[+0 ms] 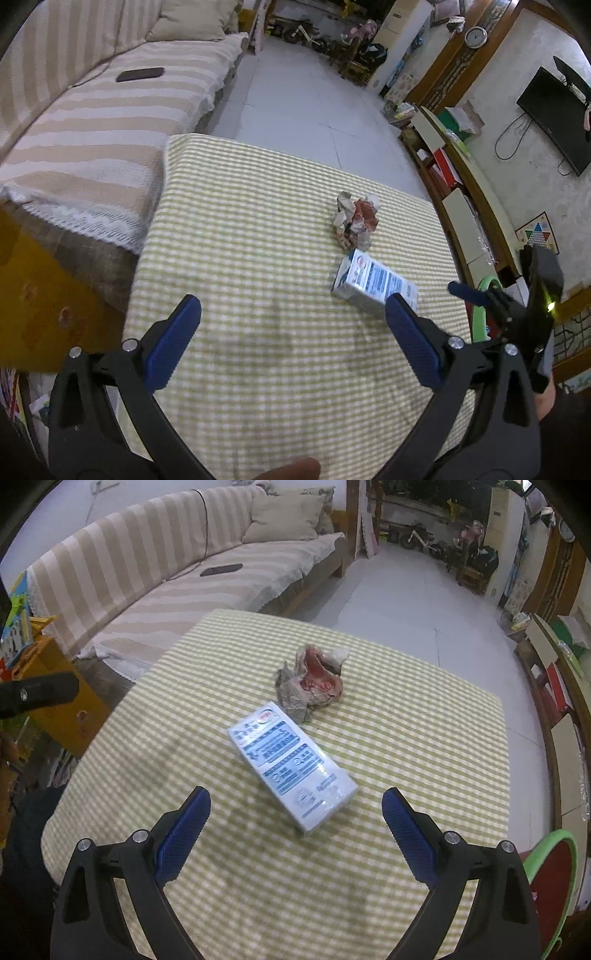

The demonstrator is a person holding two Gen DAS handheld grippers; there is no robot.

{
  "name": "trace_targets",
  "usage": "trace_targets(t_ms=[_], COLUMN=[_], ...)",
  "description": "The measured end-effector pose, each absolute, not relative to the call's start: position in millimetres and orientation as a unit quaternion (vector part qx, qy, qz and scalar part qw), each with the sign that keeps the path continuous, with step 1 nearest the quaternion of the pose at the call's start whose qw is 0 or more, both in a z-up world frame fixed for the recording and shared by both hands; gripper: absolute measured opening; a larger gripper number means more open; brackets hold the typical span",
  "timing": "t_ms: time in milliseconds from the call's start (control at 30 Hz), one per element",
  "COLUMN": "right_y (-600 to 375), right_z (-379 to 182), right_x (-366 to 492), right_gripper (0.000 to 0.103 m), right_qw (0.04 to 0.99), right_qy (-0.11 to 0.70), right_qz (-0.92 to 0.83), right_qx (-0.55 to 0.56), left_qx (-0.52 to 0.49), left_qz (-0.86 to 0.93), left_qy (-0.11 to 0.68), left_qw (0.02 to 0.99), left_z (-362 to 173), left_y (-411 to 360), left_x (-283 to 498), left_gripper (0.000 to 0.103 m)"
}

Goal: Collect trash
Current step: 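Grasp the crumpled paper with the left gripper while the right grasps the milk carton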

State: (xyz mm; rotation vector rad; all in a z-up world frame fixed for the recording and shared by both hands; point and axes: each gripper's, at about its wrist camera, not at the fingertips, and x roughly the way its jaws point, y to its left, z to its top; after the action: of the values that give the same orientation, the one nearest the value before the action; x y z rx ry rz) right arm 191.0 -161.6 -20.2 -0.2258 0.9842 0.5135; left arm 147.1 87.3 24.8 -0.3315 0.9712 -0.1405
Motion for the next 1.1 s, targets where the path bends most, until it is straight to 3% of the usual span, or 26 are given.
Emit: trace_targets(t_ms=[733,967,1100], right_y=[-155.0,-149.9,-150.8], right_z=[-69.2,-79.1,-84.2], right_x=[226.1,226.3,224.8], right_gripper=[0.089,0.076,0.068], right_qw=[0.829,0.820,0.815], right_qy=[0.449,0.450,0.453], right_qz=[0.306,0.328,0.333], right_qx=[-0.130,-0.134,-0.139], left_qx=[-0.106,-0.080,-0.055], left_qz=[-0.154,-0.152,-0.152], left_qy=[0.527,0.533,0.540], left_qw=[0.829,0.828,0.826], left_z=[-49.7,-63.5,-67.7], left_y=[4.6,-9.8,-20.1], left_x=[295.6,314.2,322.1], left_gripper=[0.097,0.097,0.089])
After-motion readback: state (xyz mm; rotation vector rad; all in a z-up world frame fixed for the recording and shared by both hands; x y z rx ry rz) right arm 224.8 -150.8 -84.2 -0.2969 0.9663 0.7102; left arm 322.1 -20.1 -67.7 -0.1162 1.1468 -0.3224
